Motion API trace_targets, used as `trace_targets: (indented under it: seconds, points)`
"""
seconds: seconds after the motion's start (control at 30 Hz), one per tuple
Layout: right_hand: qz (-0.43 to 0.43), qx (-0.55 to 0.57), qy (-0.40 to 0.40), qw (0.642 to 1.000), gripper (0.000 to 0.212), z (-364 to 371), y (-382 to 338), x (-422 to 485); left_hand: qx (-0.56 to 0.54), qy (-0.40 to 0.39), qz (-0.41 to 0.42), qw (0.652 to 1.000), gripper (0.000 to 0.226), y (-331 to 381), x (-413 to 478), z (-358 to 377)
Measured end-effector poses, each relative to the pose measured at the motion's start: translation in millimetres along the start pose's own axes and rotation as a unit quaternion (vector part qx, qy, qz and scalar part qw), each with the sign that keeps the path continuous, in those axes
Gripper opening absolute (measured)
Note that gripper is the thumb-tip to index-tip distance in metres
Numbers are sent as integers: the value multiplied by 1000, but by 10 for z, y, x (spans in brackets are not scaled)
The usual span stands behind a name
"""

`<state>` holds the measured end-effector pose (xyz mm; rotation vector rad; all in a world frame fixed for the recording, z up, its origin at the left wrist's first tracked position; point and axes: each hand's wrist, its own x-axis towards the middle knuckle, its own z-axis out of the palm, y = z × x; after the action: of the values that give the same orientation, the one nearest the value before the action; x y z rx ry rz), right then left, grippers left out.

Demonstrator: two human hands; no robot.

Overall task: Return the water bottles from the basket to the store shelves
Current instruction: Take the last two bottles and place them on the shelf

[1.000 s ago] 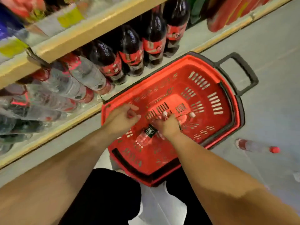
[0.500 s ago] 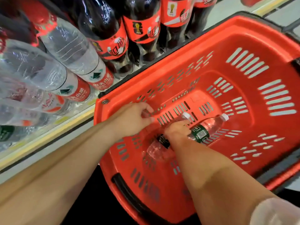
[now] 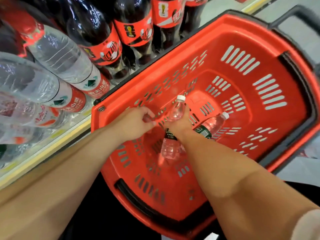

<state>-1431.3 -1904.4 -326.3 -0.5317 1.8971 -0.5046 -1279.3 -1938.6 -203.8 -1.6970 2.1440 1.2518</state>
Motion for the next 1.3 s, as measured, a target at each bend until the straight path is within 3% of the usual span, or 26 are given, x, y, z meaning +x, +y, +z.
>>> trace_targets:
  seconds: [0.1,0.2,0.23,0.33,0.53,0.63,0.8,0.93,1.13,1.23,1.3]
  points:
    - [-38,17,1,999,114,-485,-392,-244,7,-22,5,1000,25,113,76,42]
    - [-97,-3,55,994,73,-983,-624,-506,30,-46,32,998,26,336,181,159]
    - [-125,-1,73,990,68,-1136,-657,-587,35,-57,39,997,26,406,227,226]
    - [-191,13,111,975,66,-1544,-646,-739,22,-99,56,993,25,562,388,511]
    - [-247,34,147,957,73,-1921,-500,-775,-18,-144,13,989,22,720,789,1165]
    - [-257,47,144,954,69,-1915,-444,-694,-23,-132,21,991,52,701,1044,1564]
    - [-262,4,135,955,70,-1909,-454,-666,-47,-110,34,992,50,633,1245,1998]
    - [-280,-14,122,952,78,-1879,-451,-675,-88,-119,27,989,73,618,1279,2059]
    - [-255,47,104,960,68,-1958,-469,-687,-174,-121,-69,975,28,647,1100,1792]
    - [-235,120,61,963,74,-1990,-554,-783,-283,-126,-132,942,14,718,849,1386]
    - [-214,161,16,963,77,-2008,-706,-941,-357,-143,-162,909,18,794,605,1004]
